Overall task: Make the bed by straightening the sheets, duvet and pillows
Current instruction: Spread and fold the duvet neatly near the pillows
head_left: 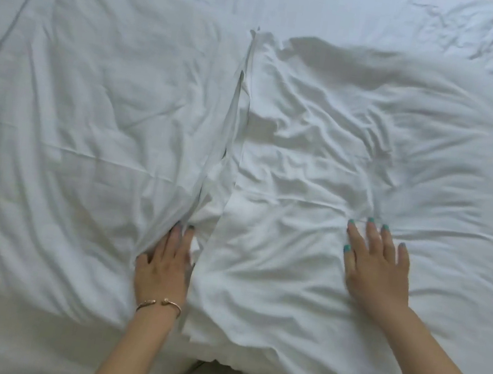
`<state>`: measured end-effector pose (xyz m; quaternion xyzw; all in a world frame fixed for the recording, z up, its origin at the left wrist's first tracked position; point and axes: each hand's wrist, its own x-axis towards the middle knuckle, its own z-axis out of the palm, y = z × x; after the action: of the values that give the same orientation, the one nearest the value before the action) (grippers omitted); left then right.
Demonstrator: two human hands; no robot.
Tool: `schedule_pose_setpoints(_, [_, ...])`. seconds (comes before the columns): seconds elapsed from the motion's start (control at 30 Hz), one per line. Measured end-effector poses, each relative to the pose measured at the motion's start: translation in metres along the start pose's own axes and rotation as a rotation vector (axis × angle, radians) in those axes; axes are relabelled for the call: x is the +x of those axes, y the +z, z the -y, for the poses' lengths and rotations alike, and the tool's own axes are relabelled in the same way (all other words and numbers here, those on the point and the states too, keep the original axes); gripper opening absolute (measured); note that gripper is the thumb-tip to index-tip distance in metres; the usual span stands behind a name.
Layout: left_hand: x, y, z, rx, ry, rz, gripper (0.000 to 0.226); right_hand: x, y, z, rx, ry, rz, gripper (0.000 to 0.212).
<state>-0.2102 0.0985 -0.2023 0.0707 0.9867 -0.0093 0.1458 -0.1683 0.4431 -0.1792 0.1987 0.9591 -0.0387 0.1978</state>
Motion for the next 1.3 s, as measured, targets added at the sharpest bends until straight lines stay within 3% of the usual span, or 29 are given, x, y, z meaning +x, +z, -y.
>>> schedule_pose_setpoints(0.07, [0.007, -0.005, 0.022, -0.012, 0.021, -0.034, 0.077, -0.015, 0.002, -0.005, -0.031, -0.036, 0.051, 0.073])
schedule_pose_setpoints(0.13, [-0.004, -0.003, 0.022, -0.169, 0.021, -0.186, 0.053, -0.025, -0.001, -0.005, -0.009, -0.049, 0.038, 0.075])
schedule_pose_setpoints(0.2, [-0.031, -0.003, -0.006, -0.311, 0.162, -0.323, 0.047, -0.041, 0.000, 0.005, 0.041, -0.063, 0.013, 0.068])
schedule_pose_setpoints(0.27, [-0.059, 0.005, -0.033, -0.405, 0.379, -0.214, 0.045, -0.059, 0.010, 0.018, 0.053, -0.119, -0.002, 0.060])
schedule_pose_setpoints(0.3, [-0.069, 0.013, -0.038, -0.409, 0.358, -0.096, 0.043, -0.068, 0.017, 0.025, 0.044, -0.152, 0.003, 0.058])
schedule_pose_setpoints(0.37, [-0.072, 0.026, -0.036, -0.427, 0.011, 0.126, 0.064, -0.085, 0.028, 0.034, 0.002, -0.216, 0.043, 0.056])
schedule_pose_setpoints(0.43, [-0.072, 0.023, -0.034, -0.694, -0.273, 0.271, 0.084, -0.099, 0.036, 0.036, -0.020, -0.254, 0.083, 0.055])
schedule_pose_setpoints(0.5, [-0.073, 0.011, -0.037, -1.001, -0.297, 0.326, 0.080, -0.111, 0.039, 0.034, -0.005, -0.242, 0.140, 0.055])
schedule_pose_setpoints(0.53, [-0.075, 0.005, -0.036, -1.026, -0.270, 0.338, 0.073, -0.116, 0.041, 0.035, 0.001, -0.238, 0.165, 0.057])
schedule_pose_setpoints(0.6, [-0.079, 0.006, -0.027, -0.886, -0.228, 0.374, 0.057, -0.121, 0.040, 0.037, 0.025, -0.256, 0.191, 0.060])
schedule_pose_setpoints(0.7, [-0.085, 0.015, -0.014, -0.712, -0.321, 0.573, 0.049, -0.124, 0.032, 0.042, 0.096, -0.236, 0.246, 0.053])
schedule_pose_setpoints(0.73, [-0.088, 0.013, -0.015, -0.615, -0.342, 0.553, 0.053, -0.125, 0.030, 0.043, 0.080, -0.226, 0.252, 0.051])
schedule_pose_setpoints(0.77, [-0.091, 0.010, -0.019, -0.477, -0.312, 0.432, 0.060, -0.126, 0.029, 0.045, 0.052, -0.214, 0.257, 0.051])
schedule_pose_setpoints(0.87, [-0.087, -0.005, -0.050, -0.327, 0.111, -0.020, 0.078, -0.127, 0.028, 0.056, 0.049, -0.155, 0.219, 0.057])
schedule_pose_setpoints(0.9, [-0.082, -0.002, -0.058, -0.306, 0.288, -0.043, 0.076, -0.127, 0.031, 0.058, 0.046, -0.145, 0.208, 0.063])
schedule_pose_setpoints(0.97, [-0.070, 0.010, -0.058, -0.146, 0.479, 0.186, 0.085, -0.128, 0.038, 0.049, -0.055, -0.144, 0.237, 0.076])
schedule_pose_setpoints(1.07, [-0.051, 0.036, -0.016, 0.058, 0.332, 0.566, 0.118, -0.149, 0.051, 0.000, -0.178, 0.072, 0.322, 0.093])
schedule_pose_setpoints(1.13, [-0.049, 0.035, 0.000, 0.097, 0.247, 0.625, 0.122, -0.169, 0.052, -0.030, -0.130, 0.325, 0.359, 0.097])
schedule_pose_setpoints(1.17, [-0.052, 0.029, -0.003, 0.115, 0.205, 0.615, 0.116, -0.174, 0.050, -0.035, -0.100, 0.398, 0.382, 0.099])
schedule_pose_setpoints(1.23, [-0.067, 0.011, -0.034, 0.119, 0.170, 0.449, 0.099, -0.176, 0.043, -0.029, -0.072, 0.398, 0.360, 0.096])
schedule_pose_setpoints(1.3, [-0.089, -0.011, -0.084, -0.016, 0.256, 0.202, 0.110, -0.166, 0.033, -0.016, -0.034, 0.293, 0.173, 0.086])
